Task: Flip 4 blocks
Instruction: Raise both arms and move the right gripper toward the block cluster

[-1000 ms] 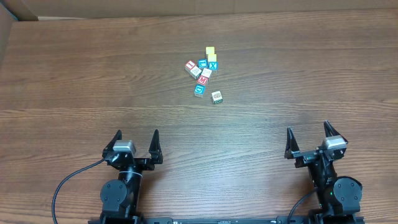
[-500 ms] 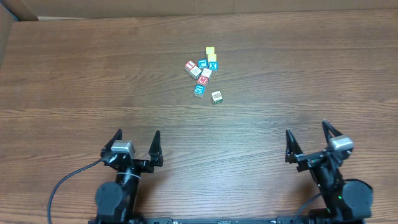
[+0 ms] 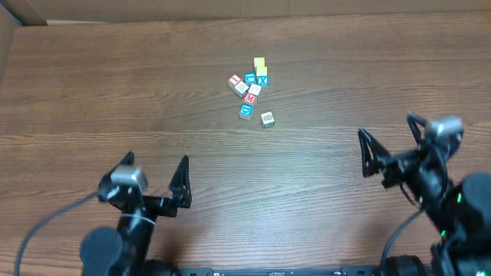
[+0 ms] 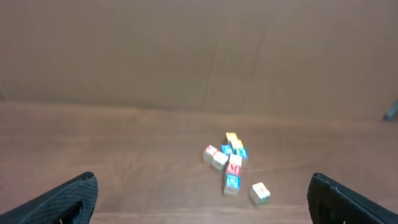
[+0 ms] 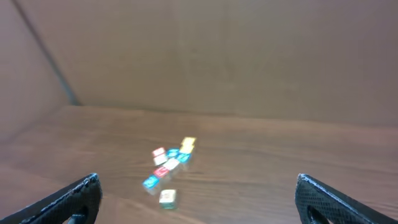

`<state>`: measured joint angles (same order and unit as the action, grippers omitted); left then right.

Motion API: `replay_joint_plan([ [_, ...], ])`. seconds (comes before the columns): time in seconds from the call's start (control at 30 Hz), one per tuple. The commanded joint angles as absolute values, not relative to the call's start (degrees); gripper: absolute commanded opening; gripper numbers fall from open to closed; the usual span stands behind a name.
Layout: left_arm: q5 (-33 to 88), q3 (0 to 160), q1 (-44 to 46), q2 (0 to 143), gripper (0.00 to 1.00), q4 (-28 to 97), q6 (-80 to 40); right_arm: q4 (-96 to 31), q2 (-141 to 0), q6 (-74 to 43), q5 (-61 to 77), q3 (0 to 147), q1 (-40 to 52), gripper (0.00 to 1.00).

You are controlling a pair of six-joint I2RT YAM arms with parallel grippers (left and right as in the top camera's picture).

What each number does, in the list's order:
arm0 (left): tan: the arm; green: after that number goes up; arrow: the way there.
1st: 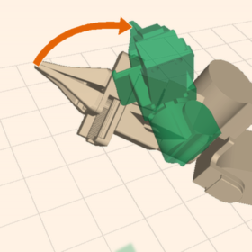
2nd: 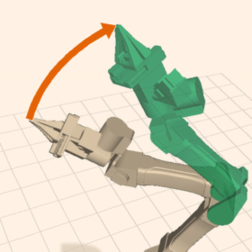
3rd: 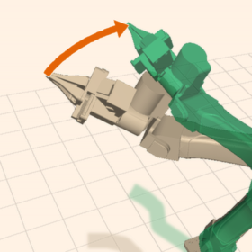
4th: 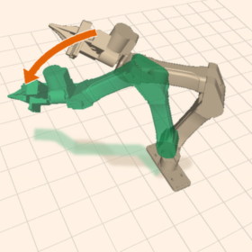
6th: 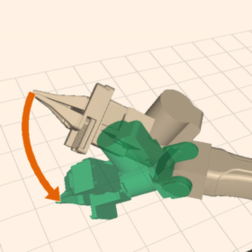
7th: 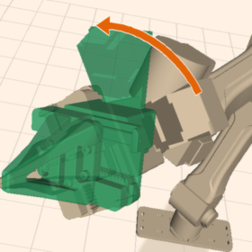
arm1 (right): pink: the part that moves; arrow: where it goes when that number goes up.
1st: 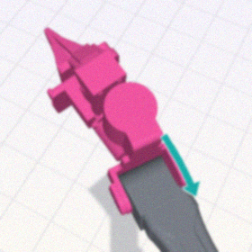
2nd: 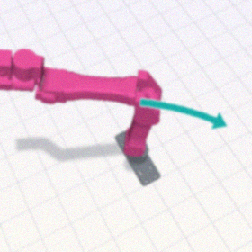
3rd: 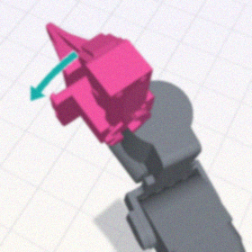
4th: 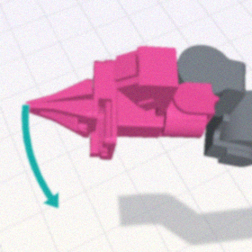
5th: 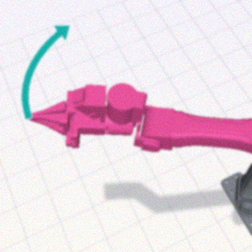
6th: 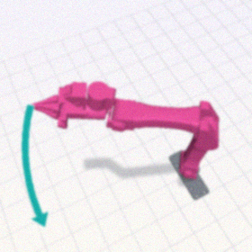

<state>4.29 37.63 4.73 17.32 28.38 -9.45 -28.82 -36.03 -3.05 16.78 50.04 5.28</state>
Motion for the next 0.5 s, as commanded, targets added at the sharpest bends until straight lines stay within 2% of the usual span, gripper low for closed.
replay_joint_plan([
  [0.0,7.62,46.81,4.43,26.46,1.0,32.73,-8.56,-31.77,-43.62,-3.49,22.79,56.97,5.13,1.0],
  [0.3,8.73,75.18,4.4,56.34,1.0,56.8,-4.67,-43.94,-64.34,-3.55,32.58,68.93,5.13,1.0],
  [0.47,17.56,83.46,4.43,69.97,1.0,64.25,-4.71,-50.26,-72.86,-4.75,32.71,72.55,5.13,1.0],
])
